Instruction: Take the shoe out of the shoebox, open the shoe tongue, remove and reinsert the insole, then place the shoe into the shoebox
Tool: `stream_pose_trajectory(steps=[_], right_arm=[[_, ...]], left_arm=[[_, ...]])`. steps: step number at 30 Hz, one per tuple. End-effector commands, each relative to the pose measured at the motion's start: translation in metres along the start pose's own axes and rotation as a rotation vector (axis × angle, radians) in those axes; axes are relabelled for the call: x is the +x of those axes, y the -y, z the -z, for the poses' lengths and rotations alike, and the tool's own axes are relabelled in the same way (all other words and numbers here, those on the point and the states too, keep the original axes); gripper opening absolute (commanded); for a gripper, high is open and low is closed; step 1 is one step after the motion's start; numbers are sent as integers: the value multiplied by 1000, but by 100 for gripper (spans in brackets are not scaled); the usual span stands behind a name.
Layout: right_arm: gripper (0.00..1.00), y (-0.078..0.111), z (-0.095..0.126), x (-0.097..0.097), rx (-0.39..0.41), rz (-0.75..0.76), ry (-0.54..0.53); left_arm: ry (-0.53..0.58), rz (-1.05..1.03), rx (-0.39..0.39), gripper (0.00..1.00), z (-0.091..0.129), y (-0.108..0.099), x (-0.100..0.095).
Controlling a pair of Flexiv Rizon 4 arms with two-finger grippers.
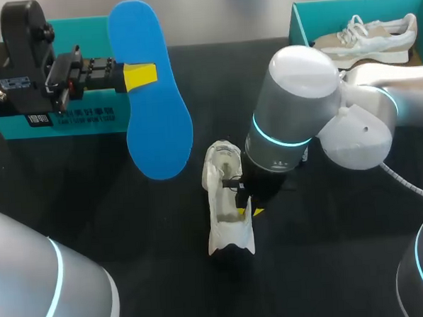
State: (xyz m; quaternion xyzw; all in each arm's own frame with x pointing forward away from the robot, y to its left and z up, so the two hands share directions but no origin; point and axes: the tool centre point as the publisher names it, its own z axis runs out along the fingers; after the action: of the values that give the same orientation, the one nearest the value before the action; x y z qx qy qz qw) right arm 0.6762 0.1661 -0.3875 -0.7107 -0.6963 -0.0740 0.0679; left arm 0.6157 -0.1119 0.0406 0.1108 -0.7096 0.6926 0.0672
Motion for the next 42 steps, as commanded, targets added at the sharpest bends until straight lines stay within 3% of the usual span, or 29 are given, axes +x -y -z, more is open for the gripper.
stream_pose_trajectory(steps=[1, 11, 18, 31, 32, 34, 37, 42], right_arm=[[100, 2, 9, -5, 11, -23, -7], [100, 6, 57, -8, 39, -74, -51], [100, 9, 93, -9, 22, -70, -165], [100, 9, 93, -9, 22, -70, -165], [100, 9, 95, -8, 23, -85, -226], [100, 6, 111, -8, -15, -93, -305], [100, -1, 135, -12, -11, -143, -359], [100, -6, 167, -14, -74, -153, -446]], left_arm=[[0, 0, -3, 0, 0, 0, 0], [0, 0, -3, 0, 0, 0, 0], [0, 0, -3, 0, 0, 0, 0], [0, 0, -3, 0, 0, 0, 0], [0, 0, -3, 0, 0, 0, 0], [0, 0, -3, 0, 0, 0, 0], [0, 0, -3, 0, 0, 0, 0], [0, 0, -3, 0, 0, 0, 0]])
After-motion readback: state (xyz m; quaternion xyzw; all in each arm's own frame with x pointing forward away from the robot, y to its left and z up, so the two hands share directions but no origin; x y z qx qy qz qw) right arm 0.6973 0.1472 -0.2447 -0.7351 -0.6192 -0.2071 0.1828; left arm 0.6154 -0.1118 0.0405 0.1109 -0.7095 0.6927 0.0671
